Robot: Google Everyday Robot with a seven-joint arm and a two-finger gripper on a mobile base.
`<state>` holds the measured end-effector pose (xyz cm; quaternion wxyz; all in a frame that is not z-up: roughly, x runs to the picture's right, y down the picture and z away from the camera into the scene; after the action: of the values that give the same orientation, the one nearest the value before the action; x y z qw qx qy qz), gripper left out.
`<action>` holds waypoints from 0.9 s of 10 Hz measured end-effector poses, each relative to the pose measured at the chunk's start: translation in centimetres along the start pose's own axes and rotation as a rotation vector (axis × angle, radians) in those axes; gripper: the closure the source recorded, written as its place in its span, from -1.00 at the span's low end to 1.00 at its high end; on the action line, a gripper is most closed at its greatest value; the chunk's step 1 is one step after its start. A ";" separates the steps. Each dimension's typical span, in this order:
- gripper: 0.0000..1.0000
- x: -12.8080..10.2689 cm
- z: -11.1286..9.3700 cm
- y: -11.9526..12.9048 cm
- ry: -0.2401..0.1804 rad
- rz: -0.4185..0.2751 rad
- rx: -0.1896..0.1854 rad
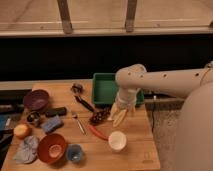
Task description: Place banana in tray
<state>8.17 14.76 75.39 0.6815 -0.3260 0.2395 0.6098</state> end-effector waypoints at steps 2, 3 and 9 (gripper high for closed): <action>-0.30 -0.4 1.2 1.3 0.010 -0.019 -0.016; -0.30 -0.7 1.5 1.4 0.003 -0.028 -0.016; -0.30 -4.8 2.4 1.1 -0.136 -0.141 0.046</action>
<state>6.24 13.30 80.31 0.7447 -0.2840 0.1830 0.5756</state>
